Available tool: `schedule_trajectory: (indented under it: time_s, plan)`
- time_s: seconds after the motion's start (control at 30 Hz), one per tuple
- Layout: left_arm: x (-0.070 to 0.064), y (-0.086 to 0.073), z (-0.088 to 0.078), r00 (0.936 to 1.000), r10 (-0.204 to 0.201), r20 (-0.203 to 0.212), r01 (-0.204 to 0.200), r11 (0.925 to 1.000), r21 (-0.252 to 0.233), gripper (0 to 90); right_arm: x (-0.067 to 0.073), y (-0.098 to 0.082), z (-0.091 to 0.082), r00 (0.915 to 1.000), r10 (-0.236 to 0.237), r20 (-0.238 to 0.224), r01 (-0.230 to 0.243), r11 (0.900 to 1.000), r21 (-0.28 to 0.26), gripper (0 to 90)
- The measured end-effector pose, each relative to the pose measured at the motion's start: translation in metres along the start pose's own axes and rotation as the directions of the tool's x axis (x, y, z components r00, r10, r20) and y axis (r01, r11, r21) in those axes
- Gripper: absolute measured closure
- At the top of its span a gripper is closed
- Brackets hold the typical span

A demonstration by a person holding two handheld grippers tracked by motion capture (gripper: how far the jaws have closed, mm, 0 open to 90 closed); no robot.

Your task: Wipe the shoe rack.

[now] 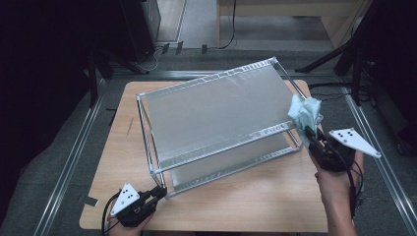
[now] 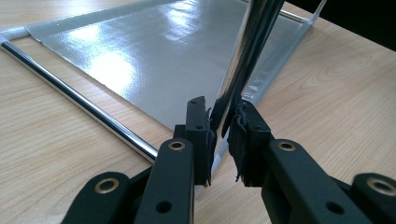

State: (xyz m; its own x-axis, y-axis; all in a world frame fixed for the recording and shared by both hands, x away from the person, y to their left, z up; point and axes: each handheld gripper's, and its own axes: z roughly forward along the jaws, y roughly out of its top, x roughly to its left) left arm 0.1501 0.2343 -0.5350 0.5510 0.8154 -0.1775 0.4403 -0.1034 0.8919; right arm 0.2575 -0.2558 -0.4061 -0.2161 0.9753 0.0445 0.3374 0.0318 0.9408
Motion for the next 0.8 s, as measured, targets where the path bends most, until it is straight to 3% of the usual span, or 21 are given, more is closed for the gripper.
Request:
schedule_trajectory:
  time_s: [0.2, 0.37, 0.5, 0.8]
  plan:
    - [0.000, 0.000, 0.000, 1.0000, -0.001, 0.004, 0.001, 1.0000, 0.003, 78.0, 0.031, -0.005, -0.005, 0.9947, -0.026, -0.099, 0.027, 1.000, 0.009, 79.9]
    - [-0.001, 0.001, 0.001, 0.9999, 0.005, 0.009, -0.005, 0.9999, 0.009, 78.1, 0.069, -0.006, -0.009, 0.9761, -0.069, -0.206, 0.072, 0.997, 0.008, 79.9]
    - [-0.003, 0.002, 0.003, 0.9998, 0.009, 0.016, -0.009, 0.9999, 0.011, 78.1, 0.101, -0.007, -0.010, 0.9526, -0.102, -0.287, 0.108, 0.994, 0.005, 79.8]
    - [-0.011, 0.003, 0.008, 0.9990, 0.022, 0.038, -0.023, 0.9996, 0.016, 78.3, 0.165, -0.014, -0.013, 0.8825, -0.161, -0.442, 0.181, 0.984, 0.003, 80.0]
